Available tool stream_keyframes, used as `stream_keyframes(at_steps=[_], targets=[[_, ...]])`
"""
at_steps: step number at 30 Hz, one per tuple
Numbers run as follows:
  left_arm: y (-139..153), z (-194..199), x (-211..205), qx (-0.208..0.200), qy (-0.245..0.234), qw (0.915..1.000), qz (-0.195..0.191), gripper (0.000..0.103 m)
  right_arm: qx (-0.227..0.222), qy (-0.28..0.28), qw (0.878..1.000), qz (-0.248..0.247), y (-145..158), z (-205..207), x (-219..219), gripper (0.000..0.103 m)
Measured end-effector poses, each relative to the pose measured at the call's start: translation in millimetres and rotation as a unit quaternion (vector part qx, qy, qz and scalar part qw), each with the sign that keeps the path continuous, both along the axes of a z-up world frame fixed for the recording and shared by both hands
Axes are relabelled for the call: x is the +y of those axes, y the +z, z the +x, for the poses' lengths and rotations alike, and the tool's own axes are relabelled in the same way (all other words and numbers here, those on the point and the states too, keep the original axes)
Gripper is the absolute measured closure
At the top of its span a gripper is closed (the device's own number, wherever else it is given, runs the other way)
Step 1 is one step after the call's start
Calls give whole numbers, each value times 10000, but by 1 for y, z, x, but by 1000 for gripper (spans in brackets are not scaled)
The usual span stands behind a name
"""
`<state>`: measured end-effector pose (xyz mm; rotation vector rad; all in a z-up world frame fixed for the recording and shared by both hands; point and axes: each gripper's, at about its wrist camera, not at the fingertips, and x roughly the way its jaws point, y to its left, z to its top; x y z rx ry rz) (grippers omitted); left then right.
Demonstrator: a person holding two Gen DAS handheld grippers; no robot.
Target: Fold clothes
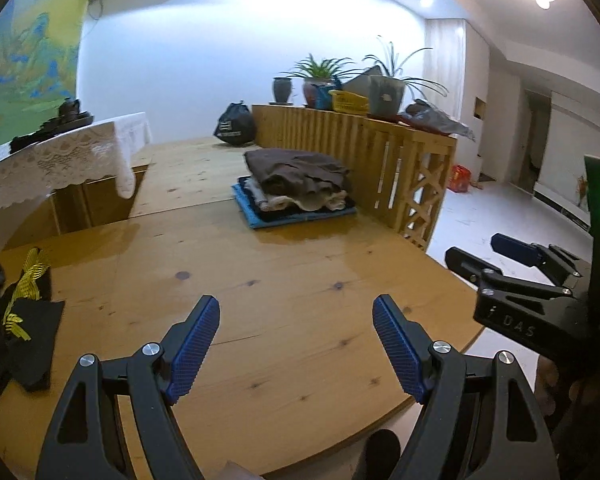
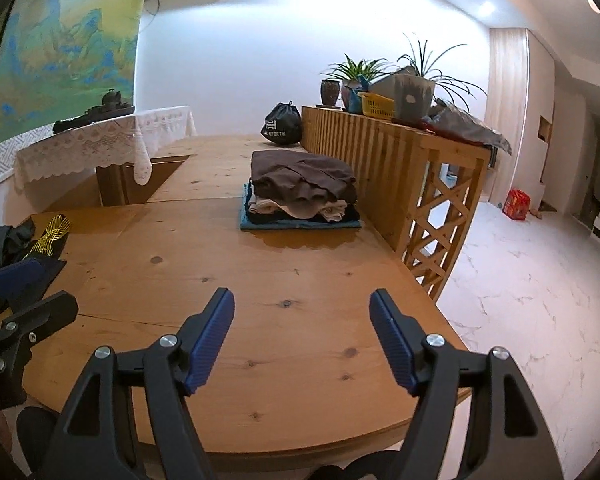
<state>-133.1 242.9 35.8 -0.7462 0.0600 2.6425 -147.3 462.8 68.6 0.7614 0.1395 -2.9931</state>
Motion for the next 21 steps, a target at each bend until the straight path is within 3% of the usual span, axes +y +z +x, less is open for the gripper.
stream_keyframes(at_steps=[21], targets=[[-2,3,-1,128,21,9996,-233,26,-196,-3,9998,25,-11,-1,1,33]])
